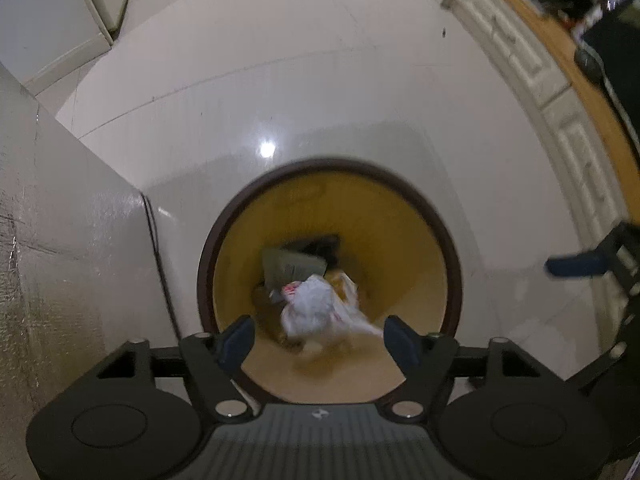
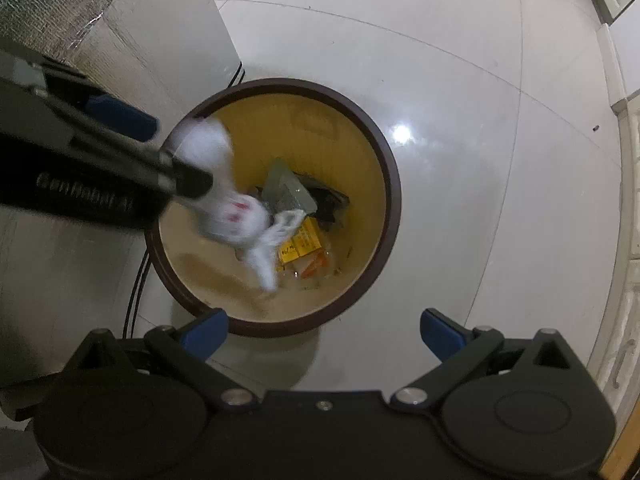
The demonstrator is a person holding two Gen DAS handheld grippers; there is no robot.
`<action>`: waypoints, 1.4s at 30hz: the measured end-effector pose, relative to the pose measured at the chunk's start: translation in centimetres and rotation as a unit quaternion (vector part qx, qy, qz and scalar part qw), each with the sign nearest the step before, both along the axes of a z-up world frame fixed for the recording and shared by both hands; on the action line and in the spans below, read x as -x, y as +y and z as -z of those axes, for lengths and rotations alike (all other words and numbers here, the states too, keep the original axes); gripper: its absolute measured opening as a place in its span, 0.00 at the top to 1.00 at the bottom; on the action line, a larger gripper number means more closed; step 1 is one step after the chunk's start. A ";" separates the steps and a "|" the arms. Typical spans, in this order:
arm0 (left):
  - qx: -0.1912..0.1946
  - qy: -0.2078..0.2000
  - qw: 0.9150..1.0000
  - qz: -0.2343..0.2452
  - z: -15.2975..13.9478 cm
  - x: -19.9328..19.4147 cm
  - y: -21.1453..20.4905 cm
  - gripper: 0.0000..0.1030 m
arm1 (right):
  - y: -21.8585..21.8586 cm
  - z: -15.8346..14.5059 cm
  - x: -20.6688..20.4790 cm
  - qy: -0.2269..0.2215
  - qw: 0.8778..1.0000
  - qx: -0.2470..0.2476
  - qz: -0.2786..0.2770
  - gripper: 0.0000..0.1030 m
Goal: Collect trash
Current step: 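Open right tool to drop the pack while left tool releases the bag, then raise both open tools from the bin and turn back toward the table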
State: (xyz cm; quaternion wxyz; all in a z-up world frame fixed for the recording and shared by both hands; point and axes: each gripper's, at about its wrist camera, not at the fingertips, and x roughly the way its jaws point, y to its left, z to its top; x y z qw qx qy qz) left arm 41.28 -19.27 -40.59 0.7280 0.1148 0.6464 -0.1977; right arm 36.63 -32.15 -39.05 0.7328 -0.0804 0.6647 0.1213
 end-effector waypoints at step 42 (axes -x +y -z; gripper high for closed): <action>-0.027 -0.106 0.989 -0.103 -10.8 5.6 6.7 0.00 | -4.5 -8.1 6.0 -0.147 0.966 -0.052 0.205 0.00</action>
